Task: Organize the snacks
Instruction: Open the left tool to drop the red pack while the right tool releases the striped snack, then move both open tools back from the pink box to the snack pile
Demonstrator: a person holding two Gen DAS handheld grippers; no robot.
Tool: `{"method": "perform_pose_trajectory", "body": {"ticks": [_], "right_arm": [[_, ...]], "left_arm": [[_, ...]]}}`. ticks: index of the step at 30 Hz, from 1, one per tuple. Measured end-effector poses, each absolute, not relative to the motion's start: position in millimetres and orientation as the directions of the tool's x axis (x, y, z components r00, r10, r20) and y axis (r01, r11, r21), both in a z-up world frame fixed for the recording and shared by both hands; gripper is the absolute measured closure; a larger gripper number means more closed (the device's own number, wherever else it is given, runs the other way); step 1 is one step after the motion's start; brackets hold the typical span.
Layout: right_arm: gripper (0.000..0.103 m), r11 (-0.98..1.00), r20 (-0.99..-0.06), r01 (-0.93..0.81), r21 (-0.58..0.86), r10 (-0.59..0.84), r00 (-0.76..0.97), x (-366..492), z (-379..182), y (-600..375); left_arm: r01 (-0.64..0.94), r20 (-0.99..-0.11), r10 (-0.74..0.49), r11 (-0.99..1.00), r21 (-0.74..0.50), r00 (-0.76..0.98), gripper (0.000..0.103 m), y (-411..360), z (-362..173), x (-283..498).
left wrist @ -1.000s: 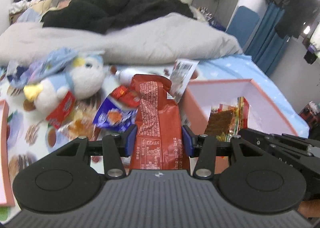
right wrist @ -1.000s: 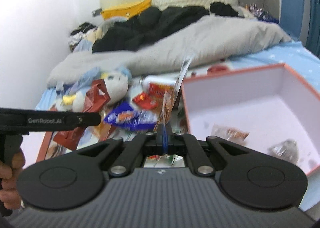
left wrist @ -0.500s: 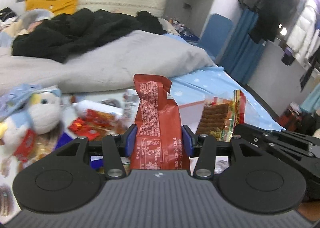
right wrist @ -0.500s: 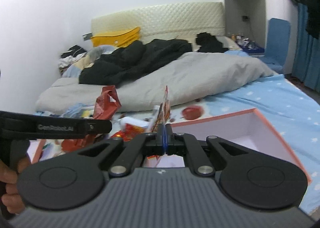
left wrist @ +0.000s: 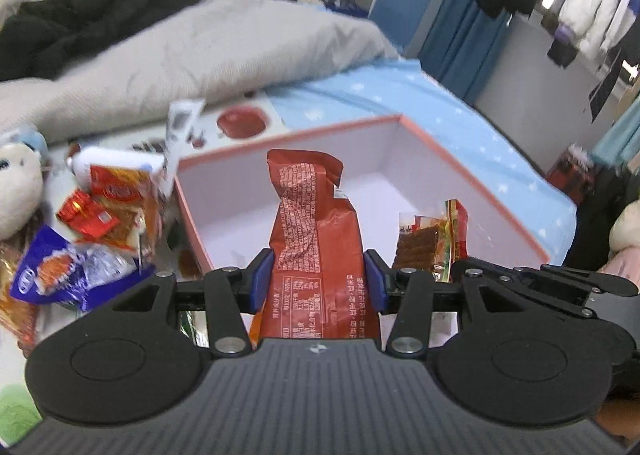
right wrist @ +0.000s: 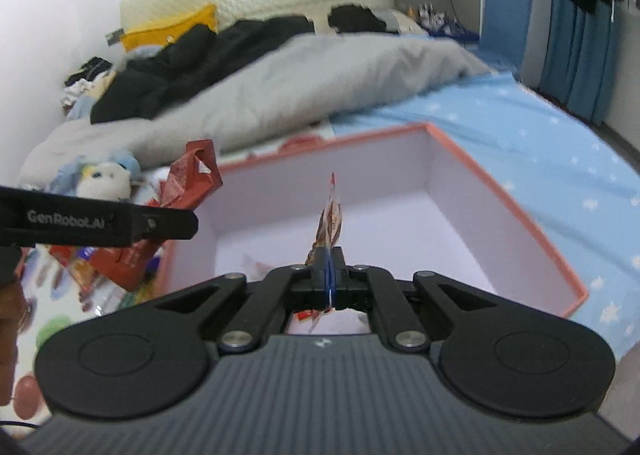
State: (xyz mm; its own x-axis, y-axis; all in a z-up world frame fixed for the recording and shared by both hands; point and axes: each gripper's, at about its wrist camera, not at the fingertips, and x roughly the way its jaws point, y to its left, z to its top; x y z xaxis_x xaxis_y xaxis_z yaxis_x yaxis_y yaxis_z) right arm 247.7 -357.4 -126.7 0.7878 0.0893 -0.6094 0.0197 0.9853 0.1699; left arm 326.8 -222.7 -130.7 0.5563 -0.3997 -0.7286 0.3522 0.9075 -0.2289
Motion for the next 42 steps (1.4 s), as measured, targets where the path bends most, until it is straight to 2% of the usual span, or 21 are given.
{"method": "perform_pose_trajectory", "body": {"ticks": [9, 11, 13, 14, 15, 16, 21, 27, 42], "right_arm": [[0.095, 0.979, -0.652, 0.047, 0.198, 0.096, 0.752, 252, -161, -367], [0.096, 0.977, -0.656, 0.041, 0.211, 0.110, 0.746, 253, -162, -368], [0.085, 0.977, -0.658, 0.049, 0.207, 0.102, 0.746, 254, -162, -368], [0.066, 0.977, -0.651, 0.045, 0.206, 0.102, 0.753, 252, -161, -368], [0.056, 0.978, -0.641, 0.045, 0.204, 0.099, 0.761, 251, -159, -369], [0.055, 0.978, -0.638, 0.046, 0.201, 0.095, 0.764, 251, -158, -369], [0.056, 0.978, -0.606, 0.043, 0.204, 0.092, 0.791, 248, -140, -371], [0.056, 0.981, -0.525, 0.015, 0.195, 0.091, 0.846, 236, -103, -359], [0.056, 0.971, -0.357, -0.140, 0.194, 0.202, 0.912, 202, -39, -299]], "left_arm": [[0.335, -0.771, -0.373, 0.916, -0.219, 0.517, 0.048, -219, -166, 336], [0.329, -0.770, -0.370, 0.918, -0.220, 0.520, 0.045, -219, -165, 337], [0.321, -0.765, -0.366, 0.922, -0.218, 0.531, 0.031, -217, -162, 337], [0.314, -0.756, -0.362, 0.924, -0.216, 0.546, 0.030, -215, -160, 337], [0.311, -0.752, -0.362, 0.925, -0.217, 0.551, 0.030, -213, -156, 336], [0.312, -0.749, -0.365, 0.924, -0.220, 0.553, 0.030, -212, -152, 336], [0.312, -0.723, -0.369, 0.924, -0.220, 0.584, 0.030, -201, -131, 331], [0.320, -0.661, -0.375, 0.924, -0.209, 0.650, 0.030, -183, -94, 311], [0.257, -0.546, -0.317, 0.948, -0.186, 0.776, 0.030, -105, -35, 251]]}}
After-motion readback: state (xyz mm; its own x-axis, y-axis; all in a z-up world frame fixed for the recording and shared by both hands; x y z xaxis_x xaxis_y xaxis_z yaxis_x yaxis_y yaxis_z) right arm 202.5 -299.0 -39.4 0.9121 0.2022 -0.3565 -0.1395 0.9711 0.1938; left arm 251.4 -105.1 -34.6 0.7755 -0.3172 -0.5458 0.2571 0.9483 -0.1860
